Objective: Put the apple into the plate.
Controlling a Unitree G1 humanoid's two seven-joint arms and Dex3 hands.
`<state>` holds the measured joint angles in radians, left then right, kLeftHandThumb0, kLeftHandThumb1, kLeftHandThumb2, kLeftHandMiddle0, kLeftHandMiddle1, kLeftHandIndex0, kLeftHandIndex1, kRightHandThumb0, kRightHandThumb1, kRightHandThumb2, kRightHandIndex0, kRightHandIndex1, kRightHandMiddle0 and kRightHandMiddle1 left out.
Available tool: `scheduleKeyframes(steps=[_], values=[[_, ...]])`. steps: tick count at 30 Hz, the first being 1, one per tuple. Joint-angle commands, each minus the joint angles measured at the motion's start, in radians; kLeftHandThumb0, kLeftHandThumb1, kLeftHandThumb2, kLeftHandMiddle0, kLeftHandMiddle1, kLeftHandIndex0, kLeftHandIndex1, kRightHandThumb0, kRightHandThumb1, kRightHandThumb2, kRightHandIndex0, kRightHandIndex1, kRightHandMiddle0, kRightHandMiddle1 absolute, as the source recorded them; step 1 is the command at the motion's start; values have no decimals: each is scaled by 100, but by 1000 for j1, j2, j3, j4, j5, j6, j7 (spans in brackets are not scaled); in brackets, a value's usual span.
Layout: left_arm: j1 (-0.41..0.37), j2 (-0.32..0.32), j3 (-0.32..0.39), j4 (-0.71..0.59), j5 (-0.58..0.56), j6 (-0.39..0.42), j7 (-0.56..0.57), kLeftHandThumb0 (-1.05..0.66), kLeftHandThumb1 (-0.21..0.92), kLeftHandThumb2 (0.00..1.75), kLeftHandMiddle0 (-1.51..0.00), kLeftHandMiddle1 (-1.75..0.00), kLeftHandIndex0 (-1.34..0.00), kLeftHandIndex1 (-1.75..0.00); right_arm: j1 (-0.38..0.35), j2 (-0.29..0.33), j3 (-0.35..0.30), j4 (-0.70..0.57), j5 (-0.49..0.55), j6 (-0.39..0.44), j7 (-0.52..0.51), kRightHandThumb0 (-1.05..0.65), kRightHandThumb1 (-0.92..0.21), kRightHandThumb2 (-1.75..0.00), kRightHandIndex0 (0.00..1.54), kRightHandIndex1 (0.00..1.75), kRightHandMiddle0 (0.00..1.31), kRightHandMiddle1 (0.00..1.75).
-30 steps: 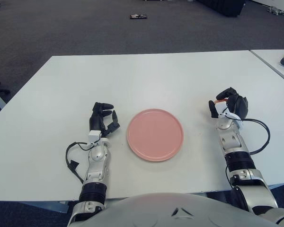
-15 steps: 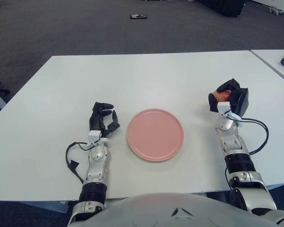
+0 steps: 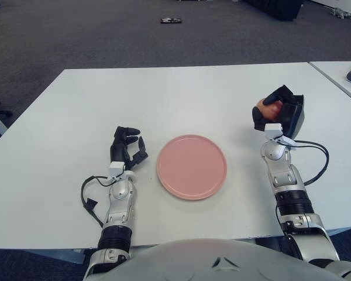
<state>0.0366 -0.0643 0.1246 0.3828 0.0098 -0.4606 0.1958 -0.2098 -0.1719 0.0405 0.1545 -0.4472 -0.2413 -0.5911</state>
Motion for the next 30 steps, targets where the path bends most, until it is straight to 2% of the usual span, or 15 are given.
scheduleKeyframes(steps=[1, 5, 12, 21, 30], values=[[22, 2, 7, 48, -3, 27, 1, -43, 46, 115, -66, -175, -50, -175, 6, -17, 56, -19, -5, -91, 73, -60, -5, -164, 137, 175, 83, 175], [23, 4, 4, 47, 10, 33, 6, -43, 46, 115, -67, -175, -50, -175, 4, -42, 105, 7, 0, -204, 147, -61, -3, -167, 140, 175, 85, 175], [18, 8, 3, 57, 16, 30, 3, -43, 46, 115, -71, -175, -50, -175, 44, -50, 191, -43, 44, -283, 331, -63, -1, -170, 142, 175, 88, 175], [16, 5, 4, 56, 7, 27, -1, -43, 45, 116, -71, -175, -50, -175, 35, -92, 249, -50, 114, -301, 589, -61, -3, -167, 141, 175, 86, 175], [17, -2, 9, 61, -9, 15, -7, -44, 45, 116, -69, -175, -50, -175, 41, -120, 275, -92, 157, -264, 771, -58, -9, -160, 137, 175, 80, 175]])
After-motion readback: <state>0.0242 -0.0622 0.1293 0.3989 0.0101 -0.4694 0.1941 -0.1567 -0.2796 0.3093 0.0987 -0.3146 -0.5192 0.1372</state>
